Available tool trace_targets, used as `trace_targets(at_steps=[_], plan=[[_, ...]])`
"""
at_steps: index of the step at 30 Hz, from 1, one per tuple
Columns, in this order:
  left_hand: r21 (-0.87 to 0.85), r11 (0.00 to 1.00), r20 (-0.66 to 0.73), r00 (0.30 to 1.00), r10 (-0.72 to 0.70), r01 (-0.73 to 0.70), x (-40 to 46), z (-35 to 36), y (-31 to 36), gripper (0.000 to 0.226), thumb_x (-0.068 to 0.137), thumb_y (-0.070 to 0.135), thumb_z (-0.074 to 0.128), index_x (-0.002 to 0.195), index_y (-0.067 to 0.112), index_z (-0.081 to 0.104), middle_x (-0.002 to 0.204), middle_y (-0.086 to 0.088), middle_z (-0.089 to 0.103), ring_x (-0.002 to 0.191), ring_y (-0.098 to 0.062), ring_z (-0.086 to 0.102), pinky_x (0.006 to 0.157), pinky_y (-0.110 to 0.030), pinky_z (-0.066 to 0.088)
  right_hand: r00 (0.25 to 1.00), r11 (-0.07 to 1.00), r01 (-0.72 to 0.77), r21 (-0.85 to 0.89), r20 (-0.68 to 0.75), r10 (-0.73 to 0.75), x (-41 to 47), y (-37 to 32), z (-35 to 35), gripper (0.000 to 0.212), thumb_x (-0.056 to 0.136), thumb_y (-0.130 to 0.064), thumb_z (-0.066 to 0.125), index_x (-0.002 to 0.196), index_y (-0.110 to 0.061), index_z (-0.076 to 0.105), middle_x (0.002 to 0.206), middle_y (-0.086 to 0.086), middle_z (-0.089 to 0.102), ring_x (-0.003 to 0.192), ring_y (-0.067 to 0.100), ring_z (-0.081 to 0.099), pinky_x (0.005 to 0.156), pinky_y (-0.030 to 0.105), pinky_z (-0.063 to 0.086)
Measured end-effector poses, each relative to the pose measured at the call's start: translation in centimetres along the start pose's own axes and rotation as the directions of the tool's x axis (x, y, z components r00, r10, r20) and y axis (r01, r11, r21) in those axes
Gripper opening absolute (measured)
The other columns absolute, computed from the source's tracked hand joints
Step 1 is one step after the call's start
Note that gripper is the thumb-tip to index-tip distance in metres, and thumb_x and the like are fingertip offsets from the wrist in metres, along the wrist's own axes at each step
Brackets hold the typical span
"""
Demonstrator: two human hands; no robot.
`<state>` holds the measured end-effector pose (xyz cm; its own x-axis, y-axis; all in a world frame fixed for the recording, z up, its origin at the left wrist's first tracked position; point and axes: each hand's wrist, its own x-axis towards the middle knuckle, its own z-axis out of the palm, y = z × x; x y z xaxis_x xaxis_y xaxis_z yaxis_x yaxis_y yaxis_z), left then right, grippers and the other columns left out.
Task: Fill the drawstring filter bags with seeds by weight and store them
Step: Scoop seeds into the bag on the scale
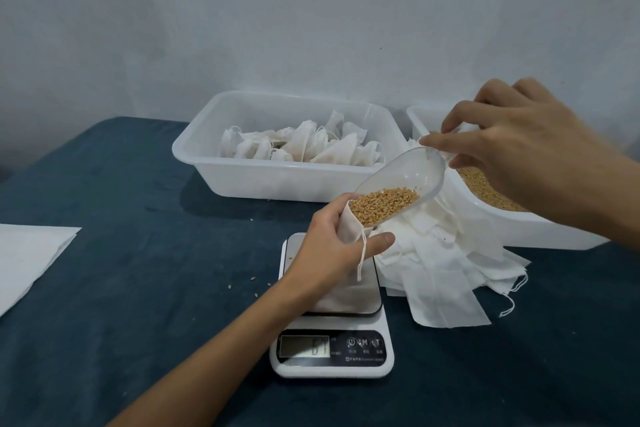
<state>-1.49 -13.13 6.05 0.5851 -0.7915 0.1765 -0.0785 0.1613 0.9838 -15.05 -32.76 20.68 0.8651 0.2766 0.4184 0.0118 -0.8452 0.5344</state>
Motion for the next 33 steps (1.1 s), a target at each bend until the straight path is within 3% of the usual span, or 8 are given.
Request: trace_targets(at_steps=[10, 20, 28, 33], plan=[[0.026, 1.0, -0.006, 1.0, 0.008, -0.007, 0.1, -0.16, -0.19, 0.04, 0.084, 0.01, 0.085, 0.118, 0.02, 0.068, 0.098, 0.016, 0.076, 0.093, 0.0, 0.071, 0.08, -0.012, 0.051, 1.0, 1.0, -0.004, -0.008, -0.013, 0.004, -0.09, 0.02, 0.19, 0.034, 0.083, -0.01, 0.075, 0.116, -0.019, 0.075, 0.101, 0.005, 0.069, 0.088, 0.034, 0.052, 0.072, 0.044, 0.036], [-0.005, 1.0, 0.012, 0.999, 0.031, -0.031, 0.41, -0.38, -0.79, 0.038, 0.085, 0.008, 0.084, 0.118, 0.019, 0.069, 0.101, 0.016, 0.077, 0.097, -0.001, 0.072, 0.08, -0.011, 0.051, 0.999, 0.999, 0.001, -0.033, -0.034, -0.002, -0.41, 0.29, 0.69, 0.034, 0.083, -0.012, 0.075, 0.116, -0.021, 0.074, 0.1, 0.003, 0.068, 0.089, 0.031, 0.05, 0.072, 0.043, 0.034], [-0.013, 1.0, 0.012, 1.0, 0.02, -0.02, 0.33, -0.41, -0.4, 0.036, 0.085, 0.006, 0.084, 0.117, 0.015, 0.069, 0.092, 0.015, 0.076, 0.088, 0.0, 0.071, 0.078, -0.012, 0.051, 1.0, 1.0, -0.007, -0.025, -0.026, 0.007, -0.33, 0.34, 0.88, 0.035, 0.083, -0.013, 0.074, 0.117, -0.022, 0.074, 0.101, 0.004, 0.068, 0.09, 0.032, 0.048, 0.073, 0.042, 0.028], [-0.048, 0.999, 0.013, 1.0, 0.007, -0.006, 0.44, -0.65, 0.0, 0.041, 0.084, 0.003, 0.084, 0.121, 0.01, 0.069, 0.099, 0.005, 0.077, 0.093, -0.007, 0.072, 0.081, -0.016, 0.053, 1.0, 1.0, -0.021, -0.019, -0.012, 0.021, -0.13, 0.0, 0.7, 0.031, 0.083, -0.01, 0.076, 0.112, -0.02, 0.075, 0.1, 0.006, 0.068, 0.09, 0.033, 0.05, 0.074, 0.04, 0.028]])
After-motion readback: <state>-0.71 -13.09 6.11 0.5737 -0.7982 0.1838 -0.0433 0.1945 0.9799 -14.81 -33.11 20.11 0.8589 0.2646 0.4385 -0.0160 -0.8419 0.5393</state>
